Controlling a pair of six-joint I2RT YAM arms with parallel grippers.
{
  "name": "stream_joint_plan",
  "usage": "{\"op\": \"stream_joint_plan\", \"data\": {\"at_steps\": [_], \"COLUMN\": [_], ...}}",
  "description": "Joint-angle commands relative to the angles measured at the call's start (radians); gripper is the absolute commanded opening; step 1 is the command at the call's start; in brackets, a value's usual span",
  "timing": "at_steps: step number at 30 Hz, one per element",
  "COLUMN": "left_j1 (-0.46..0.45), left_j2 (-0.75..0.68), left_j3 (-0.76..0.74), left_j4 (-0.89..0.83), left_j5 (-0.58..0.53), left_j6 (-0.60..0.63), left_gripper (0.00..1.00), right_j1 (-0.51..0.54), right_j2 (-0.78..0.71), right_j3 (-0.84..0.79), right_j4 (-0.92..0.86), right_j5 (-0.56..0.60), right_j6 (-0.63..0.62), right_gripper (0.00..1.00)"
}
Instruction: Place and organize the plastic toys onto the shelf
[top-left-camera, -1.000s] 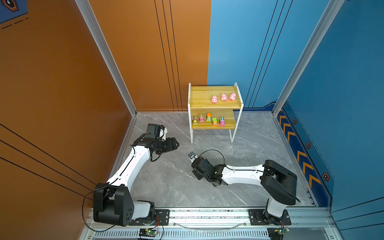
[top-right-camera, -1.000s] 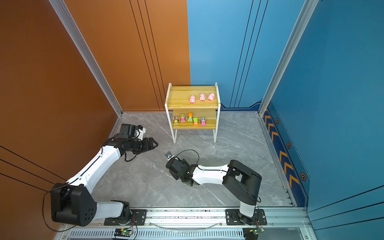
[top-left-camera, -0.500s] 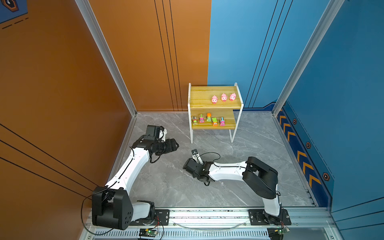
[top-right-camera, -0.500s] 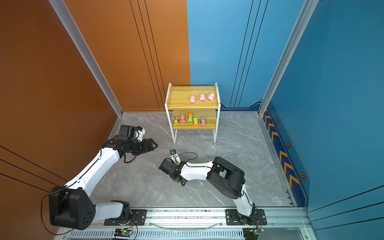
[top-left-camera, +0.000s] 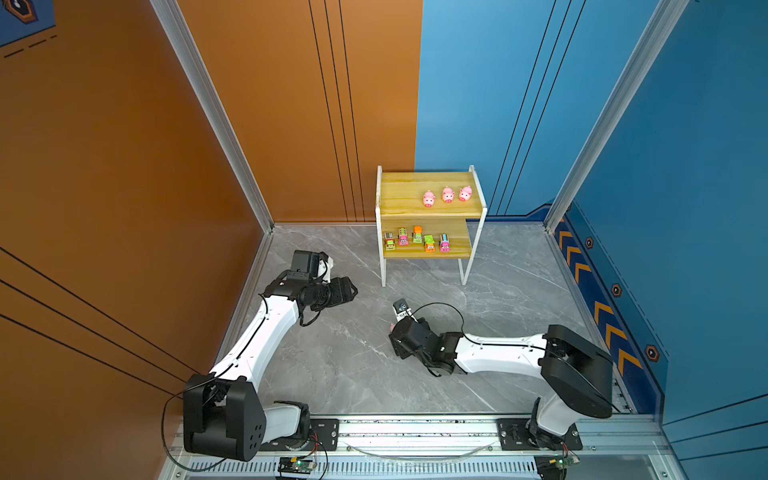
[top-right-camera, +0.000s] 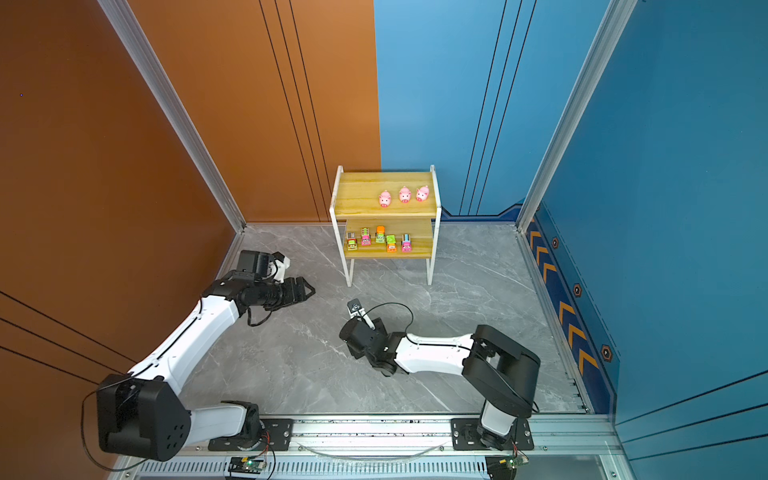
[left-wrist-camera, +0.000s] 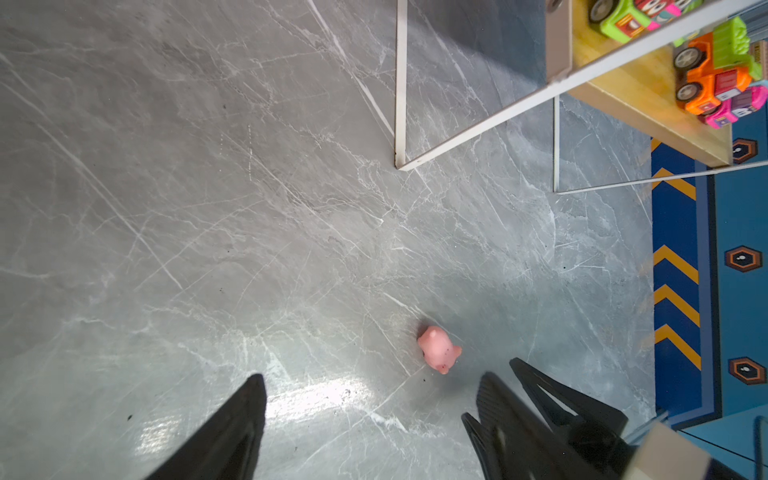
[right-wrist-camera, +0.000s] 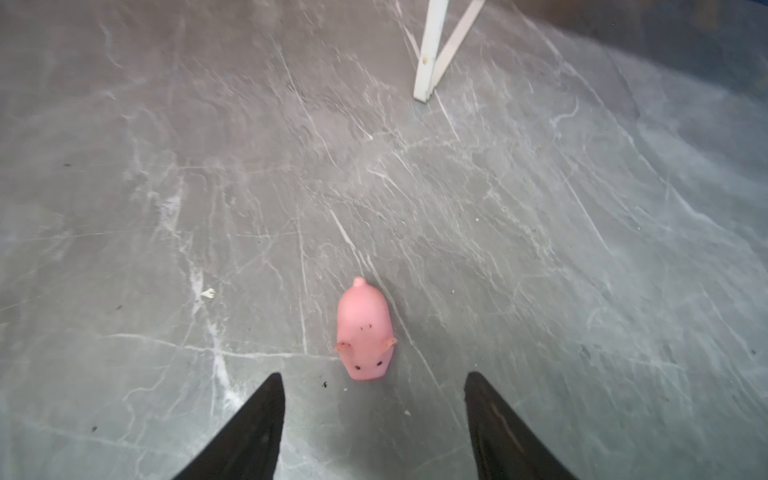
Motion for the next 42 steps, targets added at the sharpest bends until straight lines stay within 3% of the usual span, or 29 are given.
{"op": "stream_joint_plan", "data": {"at_steps": [1, 10, 19, 31, 39, 42], "left_j1": [0.002, 0.001, 0.001, 0.002, 0.003, 0.002], "left_j2": [-0.015, -0.013, -0.008, -0.006, -0.008, -0.011], "left_j3": [-0.016, -0.017, -0.017, -0.017, -0.018, -0.019], "left_j4": [0.004, 0.01, 0.011, 0.013, 0.015, 0.015], "left_j5": [0.002, 0.005, 0.011, 0.013, 0.017, 0.015], "left_j6": [-0.004, -0.005, -0.005, -0.006, -0.008, -0.008], "left_gripper": [0.81, 0.81, 0.81, 0.81, 0.81, 0.81], "right_j1": [-0.035, -0.08, -0.088, -0.091, -0.092, -0.085], "right_j2": [-0.018, 0.1, 0.167, 0.223, 0.229, 0.185], "right_j3": [-0.109, -0.138, -0.148, -0.154, -0.104, -0.095], "right_j4": [0.28, 0.487, 0.536, 0.547, 0.506, 0.471], "right_j5": [-0.137, -0.222, -0.17, -0.187, -0.195, -0.198], "right_j6": [-0.138, -0.156, -0.145, -0.158, -0.19, -0.197], "right_gripper": [0.69, 0.64, 0.6, 0.53, 0.25, 0.2]}}
